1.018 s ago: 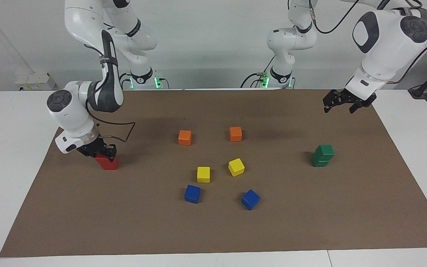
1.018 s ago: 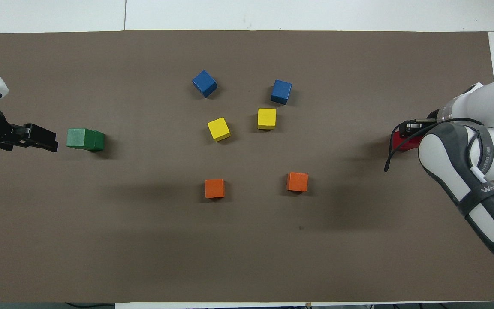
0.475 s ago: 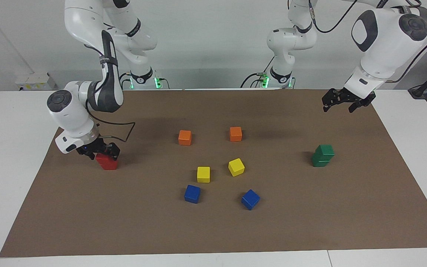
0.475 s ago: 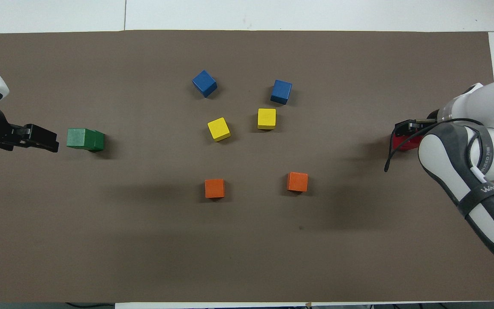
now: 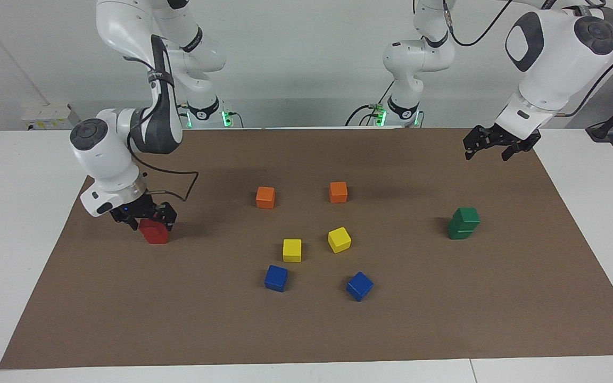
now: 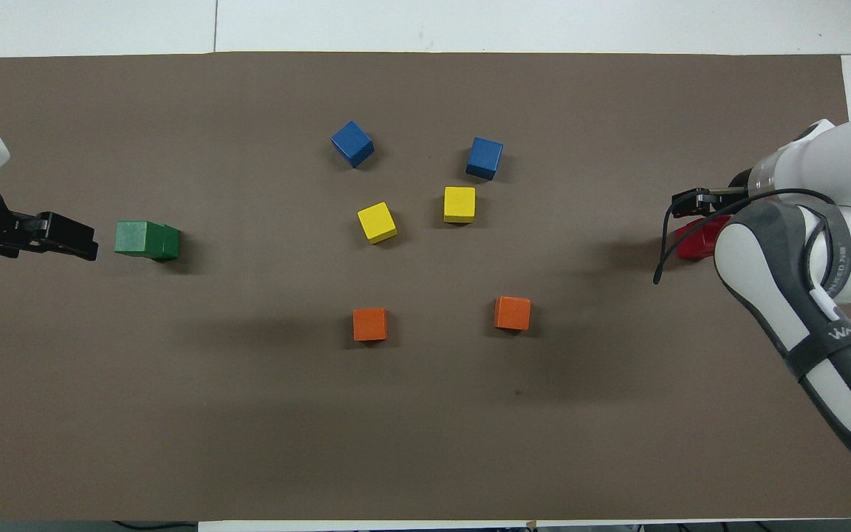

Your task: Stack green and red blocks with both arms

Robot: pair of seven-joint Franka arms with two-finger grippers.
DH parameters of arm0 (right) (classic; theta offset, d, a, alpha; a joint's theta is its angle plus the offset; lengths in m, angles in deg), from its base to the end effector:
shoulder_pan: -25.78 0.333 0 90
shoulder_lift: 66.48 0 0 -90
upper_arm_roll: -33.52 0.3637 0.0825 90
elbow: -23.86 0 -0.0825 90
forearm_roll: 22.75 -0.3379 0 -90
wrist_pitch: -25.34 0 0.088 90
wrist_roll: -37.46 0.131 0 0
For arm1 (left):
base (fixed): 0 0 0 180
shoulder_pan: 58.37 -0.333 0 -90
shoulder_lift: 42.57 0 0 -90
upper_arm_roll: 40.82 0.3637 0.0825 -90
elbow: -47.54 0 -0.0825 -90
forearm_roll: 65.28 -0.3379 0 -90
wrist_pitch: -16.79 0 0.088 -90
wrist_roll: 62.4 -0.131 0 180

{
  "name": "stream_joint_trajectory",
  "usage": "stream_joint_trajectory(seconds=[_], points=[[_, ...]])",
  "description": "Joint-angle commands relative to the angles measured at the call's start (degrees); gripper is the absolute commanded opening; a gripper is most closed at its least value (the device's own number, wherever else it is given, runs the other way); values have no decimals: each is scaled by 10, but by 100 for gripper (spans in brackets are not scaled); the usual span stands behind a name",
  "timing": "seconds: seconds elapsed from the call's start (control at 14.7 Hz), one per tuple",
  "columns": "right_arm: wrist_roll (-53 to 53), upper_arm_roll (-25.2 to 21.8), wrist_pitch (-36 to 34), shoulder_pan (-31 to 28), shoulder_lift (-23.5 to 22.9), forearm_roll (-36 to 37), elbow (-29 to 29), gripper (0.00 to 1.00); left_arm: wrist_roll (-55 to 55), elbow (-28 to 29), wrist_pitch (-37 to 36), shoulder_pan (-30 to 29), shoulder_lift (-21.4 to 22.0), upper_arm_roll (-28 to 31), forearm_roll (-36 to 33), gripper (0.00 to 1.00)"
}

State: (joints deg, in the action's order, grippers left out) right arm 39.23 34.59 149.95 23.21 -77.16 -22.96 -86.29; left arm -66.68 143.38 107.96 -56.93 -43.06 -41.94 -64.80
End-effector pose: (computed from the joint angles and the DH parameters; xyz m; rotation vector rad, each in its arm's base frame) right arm 0.5771 -0.0155 0.4479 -3.1318 0.0932 -0.1034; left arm 0.5059 -0.0237 0.6023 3.1230 -0.1858 -0.1408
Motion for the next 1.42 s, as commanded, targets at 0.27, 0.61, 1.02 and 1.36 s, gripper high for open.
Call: stream_joint_trajectory(seconds=[0.27, 0.61, 1.02, 1.36], points=[[6, 5, -155, -1, 112, -1, 40, 100, 5, -31, 2, 12, -6, 9, 1, 100], [5, 6, -228, 0, 145, -1, 70, 100, 2, -37, -12, 12, -6, 10, -11, 100], [6, 12, -318, 3, 157, -3, 133, 100, 6, -64, -21, 22, -14, 5, -26, 100], [3, 1, -369, 3, 154, -4, 176, 100, 5, -48, -21, 23, -7, 5, -26, 100]])
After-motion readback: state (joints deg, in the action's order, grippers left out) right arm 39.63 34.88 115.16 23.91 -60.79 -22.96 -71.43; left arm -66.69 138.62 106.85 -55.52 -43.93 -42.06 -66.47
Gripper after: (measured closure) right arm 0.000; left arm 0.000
